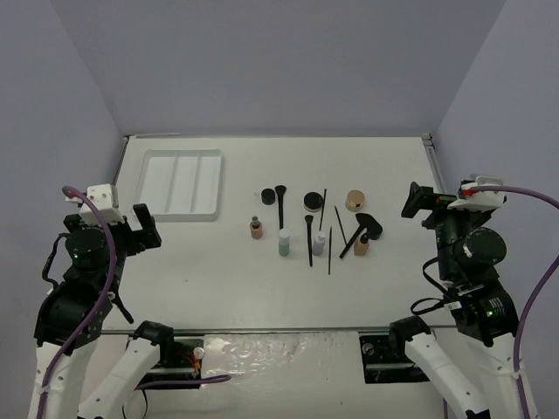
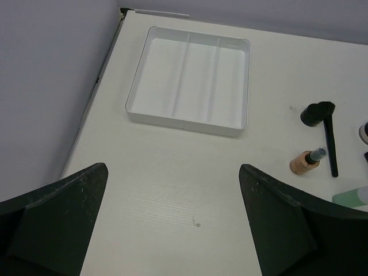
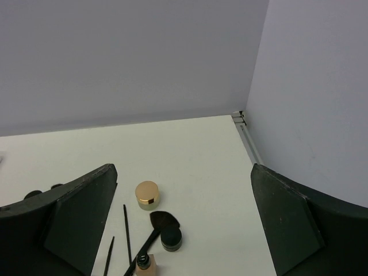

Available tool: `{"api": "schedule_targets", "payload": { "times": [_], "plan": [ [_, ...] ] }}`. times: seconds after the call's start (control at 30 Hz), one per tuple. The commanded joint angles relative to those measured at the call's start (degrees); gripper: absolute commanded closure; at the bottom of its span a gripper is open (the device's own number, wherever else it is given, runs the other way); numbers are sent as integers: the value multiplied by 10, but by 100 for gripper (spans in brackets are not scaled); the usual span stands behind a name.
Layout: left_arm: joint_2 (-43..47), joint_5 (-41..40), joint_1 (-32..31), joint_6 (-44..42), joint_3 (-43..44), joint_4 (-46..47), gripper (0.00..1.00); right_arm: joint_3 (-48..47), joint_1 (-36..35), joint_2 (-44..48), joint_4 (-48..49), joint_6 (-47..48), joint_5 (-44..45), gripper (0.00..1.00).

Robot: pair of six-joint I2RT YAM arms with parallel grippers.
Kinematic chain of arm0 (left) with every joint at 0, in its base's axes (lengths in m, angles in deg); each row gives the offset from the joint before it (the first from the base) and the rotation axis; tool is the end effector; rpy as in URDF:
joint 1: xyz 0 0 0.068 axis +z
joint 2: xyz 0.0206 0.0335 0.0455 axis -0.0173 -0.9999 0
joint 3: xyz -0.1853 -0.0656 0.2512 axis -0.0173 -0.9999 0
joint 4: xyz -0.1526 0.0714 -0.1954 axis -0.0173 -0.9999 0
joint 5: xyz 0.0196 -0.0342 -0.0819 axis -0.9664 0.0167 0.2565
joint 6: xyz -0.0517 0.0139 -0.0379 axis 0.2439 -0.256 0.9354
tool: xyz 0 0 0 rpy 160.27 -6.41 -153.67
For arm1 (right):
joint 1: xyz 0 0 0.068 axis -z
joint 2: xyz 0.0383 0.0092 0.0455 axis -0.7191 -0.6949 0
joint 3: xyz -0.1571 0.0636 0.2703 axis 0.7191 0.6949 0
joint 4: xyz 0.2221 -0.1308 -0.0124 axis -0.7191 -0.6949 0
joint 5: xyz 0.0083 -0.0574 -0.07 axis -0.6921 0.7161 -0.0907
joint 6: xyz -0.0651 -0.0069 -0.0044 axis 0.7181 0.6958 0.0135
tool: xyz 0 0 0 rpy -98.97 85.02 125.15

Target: Organize the makeup

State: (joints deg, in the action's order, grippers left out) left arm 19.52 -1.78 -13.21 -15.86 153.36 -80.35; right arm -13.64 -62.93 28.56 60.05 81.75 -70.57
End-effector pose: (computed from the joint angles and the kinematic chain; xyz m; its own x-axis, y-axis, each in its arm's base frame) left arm 0.0618 -0.0007 0.4372 -0.1958 -0.1606 -0.9674 -0.0746 0.9861 -0.1486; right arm 0.0663 0.0030 0.4714 0.2863 0.0548 -0.9566 0.0252 0.9976 0.0647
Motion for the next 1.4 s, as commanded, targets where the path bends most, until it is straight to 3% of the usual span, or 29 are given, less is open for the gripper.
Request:
{"api": "schedule_targets", "payload": {
  "times": [0.0, 0.53, 0.8, 1.07, 1.37],
  "plan": [
    [-13, 20, -2, 17, 6, 15, 3, -27, -6, -20, 48, -7, 6, 0],
    [-85, 108, -2, 6, -23, 53, 3, -23, -9, -34, 51, -46, -12, 0],
    [-173, 223, -12, 50, -57, 175, 3, -18, -10, -48, 50, -57, -16, 0],
    [-333, 155, -134, 72, -36, 302, 3, -11, -9, -64, 47, -67, -22, 0],
    [-473, 133, -186, 88, -16, 357, 7, -21, -9, -60, 33, -60, -16, 0]
  ]
}}
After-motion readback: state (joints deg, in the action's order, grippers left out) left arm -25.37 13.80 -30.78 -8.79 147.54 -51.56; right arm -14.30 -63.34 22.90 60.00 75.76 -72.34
